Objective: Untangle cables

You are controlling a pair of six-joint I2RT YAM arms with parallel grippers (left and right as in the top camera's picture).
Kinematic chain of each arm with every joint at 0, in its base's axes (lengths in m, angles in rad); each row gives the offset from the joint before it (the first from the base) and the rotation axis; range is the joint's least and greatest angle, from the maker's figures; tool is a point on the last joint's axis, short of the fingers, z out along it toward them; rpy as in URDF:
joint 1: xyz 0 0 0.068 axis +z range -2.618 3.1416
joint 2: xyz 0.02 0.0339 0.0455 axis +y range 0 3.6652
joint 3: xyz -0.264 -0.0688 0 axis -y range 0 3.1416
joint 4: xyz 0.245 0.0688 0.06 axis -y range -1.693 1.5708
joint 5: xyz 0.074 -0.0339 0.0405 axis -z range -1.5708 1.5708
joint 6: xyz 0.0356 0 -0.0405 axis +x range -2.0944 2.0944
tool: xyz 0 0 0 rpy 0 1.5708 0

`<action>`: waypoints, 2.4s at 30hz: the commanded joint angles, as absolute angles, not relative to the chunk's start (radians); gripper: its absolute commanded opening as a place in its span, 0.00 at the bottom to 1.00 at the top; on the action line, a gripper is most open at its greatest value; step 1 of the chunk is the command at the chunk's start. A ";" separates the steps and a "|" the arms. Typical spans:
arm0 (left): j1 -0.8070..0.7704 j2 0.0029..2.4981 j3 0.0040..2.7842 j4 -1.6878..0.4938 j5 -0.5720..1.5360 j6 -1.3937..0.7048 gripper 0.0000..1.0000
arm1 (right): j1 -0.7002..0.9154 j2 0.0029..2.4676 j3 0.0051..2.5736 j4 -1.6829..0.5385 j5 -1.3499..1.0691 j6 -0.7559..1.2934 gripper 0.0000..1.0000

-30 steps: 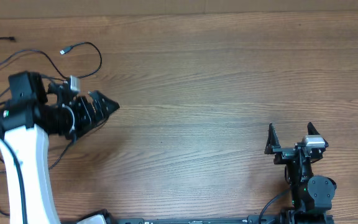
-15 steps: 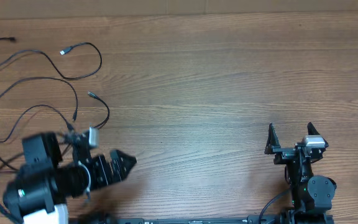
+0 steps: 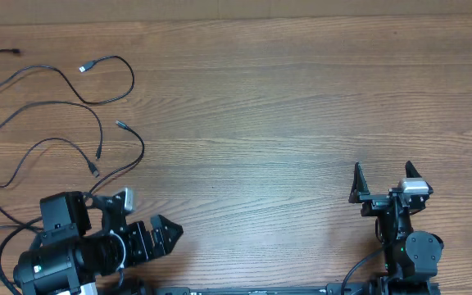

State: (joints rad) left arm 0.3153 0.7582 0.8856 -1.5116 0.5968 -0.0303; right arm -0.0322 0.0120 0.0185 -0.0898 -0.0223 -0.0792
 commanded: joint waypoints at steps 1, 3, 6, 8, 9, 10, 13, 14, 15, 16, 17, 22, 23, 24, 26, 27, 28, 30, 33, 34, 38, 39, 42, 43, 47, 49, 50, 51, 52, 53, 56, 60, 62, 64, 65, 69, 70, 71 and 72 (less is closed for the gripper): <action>0.313 0.752 0.881 -1.410 0.612 -0.056 0.99 | -0.033 0.003 0.008 -0.084 -0.023 -0.076 1.00; 0.313 0.752 0.881 -1.350 0.651 -0.052 0.99 | -0.033 0.003 0.008 -0.084 -0.023 -0.076 1.00; 0.270 0.752 0.870 -1.256 0.708 -0.015 1.00 | -0.033 0.003 0.008 -0.084 -0.023 -0.076 1.00; 0.221 0.750 0.852 -1.192 0.707 -0.010 0.99 | -0.033 0.003 0.008 -0.084 -0.023 -0.076 1.00; 0.187 0.749 0.837 -1.151 0.707 -0.010 1.00 | -0.033 0.003 0.008 -0.084 -0.023 -0.076 1.00; 0.153 0.749 0.819 -1.106 0.707 -0.011 1.00 | -0.033 0.003 0.008 -0.084 -0.023 -0.076 1.00; 0.049 0.722 0.746 -0.921 0.707 -0.011 1.00 | -0.033 0.003 0.008 -0.084 -0.023 -0.076 1.00; 0.020 0.706 0.717 -0.854 0.707 -0.014 1.00 | -0.033 0.003 0.008 -0.084 -0.023 -0.076 1.00; -0.008 0.675 0.678 -0.770 0.707 -0.025 1.00 | -0.033 0.003 0.008 -0.084 -0.023 -0.076 1.00; -0.017 0.657 0.660 -0.733 0.707 -0.030 0.99 | -0.033 0.003 0.008 -0.084 -0.023 -0.076 1.00; -0.027 0.607 0.618 -0.663 0.707 -0.039 1.00 | -0.033 0.003 0.008 -0.084 -0.024 -0.076 1.00; -0.016 0.421 0.542 -0.597 0.696 -0.041 0.99 | -0.033 0.003 0.008 -0.084 -0.024 -0.076 1.00; -0.013 0.386 0.536 -0.596 0.680 -0.040 0.99 | -0.033 0.003 0.008 -0.084 -0.023 -0.076 1.00; -0.010 0.355 0.532 -0.596 0.662 -0.039 1.00 | -0.033 0.003 0.008 -0.084 -0.023 -0.076 1.00; -0.007 0.308 0.528 -0.597 0.632 -0.020 1.00 | -0.033 0.003 0.008 -0.084 -0.023 -0.076 1.00; -0.007 0.294 0.526 -0.597 0.617 -0.008 1.00 | -0.033 0.003 0.008 -0.084 -0.023 -0.076 1.00; -0.007 0.289 0.524 -0.597 0.609 0.004 0.99 | -0.033 0.003 0.008 -0.084 -0.023 -0.076 1.00; -0.007 0.279 0.518 -0.596 0.585 0.008 1.00 | -0.033 0.003 0.008 -0.084 -0.023 -0.076 1.00; -0.004 0.239 0.506 -0.597 0.565 0.008 1.00 | -0.033 0.003 0.008 -0.084 -0.023 -0.076 1.00; -0.004 0.221 0.504 -0.597 0.566 0.008 1.00 | -0.033 0.003 0.008 -0.084 -0.023 -0.076 1.00; 0.002 0.138 0.482 -0.605 0.565 0.008 0.99 | -0.033 0.003 0.008 -0.084 -0.023 -0.076 1.00; 0.005 0.117 0.474 -0.600 0.559 0.009 1.00 | -0.033 0.003 0.008 -0.084 -0.023 -0.076 1.00; 0.006 0.065 0.440 -0.585 0.486 0.009 1.00 | -0.033 0.003 0.008 -0.084 -0.023 -0.076 1.00; 0.006 0.049 0.425 -0.579 0.458 0.008 0.99 | -0.033 0.003 0.008 -0.084 -0.024 -0.076 1.00; 0.006 0.002 0.348 -0.510 0.407 0.008 1.00 | -0.033 0.003 0.008 -0.084 -0.023 -0.076 1.00; 0.007 0.003 0.312 -0.439 0.407 0.008 1.00 | -0.033 0.003 0.008 -0.084 -0.023 -0.076 1.00; 0.007 0.003 0.300 -0.410 0.403 0.008 0.99 | -0.033 0.003 0.008 -0.084 -0.023 -0.076 1.00; 0.007 0.003 0.289 -0.377 0.391 0.007 1.00 | -0.033 0.003 0.008 -0.084 -0.023 -0.076 1.00; 0.007 0.003 0.281 -0.344 0.379 0.007 1.00 | -0.033 0.003 0.008 -0.084 -0.023 -0.076 1.00; 0.007 0.003 0.274 -0.315 0.358 0.007 1.00 | -0.033 0.003 0.008 -0.084 -0.023 -0.076 1.00; 0.007 0.003 0.231 -0.212 0.281 -0.001 1.00 | -0.033 0.003 0.008 -0.084 -0.023 -0.076 1.00; 0.007 0.003 0.162 -0.134 0.182 -0.047 1.00 | -0.033 0.003 0.008 -0.084 -0.023 -0.076 1.00; 0.007 0.003 0.113 -0.070 0.136 -0.088 1.00 | -0.033 0.003 0.008 -0.084 -0.023 -0.076 1.00; 0.008 0.003 0.067 -0.011 0.107 -0.110 1.00 | -0.033 0.003 0.008 -0.084 -0.023 -0.076 1.00; 0.008 0.003 0.047 0.014 0.096 -0.126 1.00 | -0.033 0.003 0.008 -0.084 -0.023 -0.076 1.00; 0.012 0.003 0.005 0.049 0.062 -0.150 0.99 | -0.033 0.003 0.008 -0.084 -0.023 -0.076 1.00; 0.018 0.003 0.005 0.048 0.058 -0.145 0.99 | -0.033 0.003 0.008 -0.084 -0.023 -0.076 1.00; 0.026 0.003 0.005 0.049 0.059 -0.136 0.99 | -0.033 0.003 0.008 -0.084 -0.023 -0.076 1.00; 0.036 0.003 0.005 0.049 0.059 -0.128 1.00 | -0.033 0.003 0.008 -0.084 -0.023 -0.076 1.00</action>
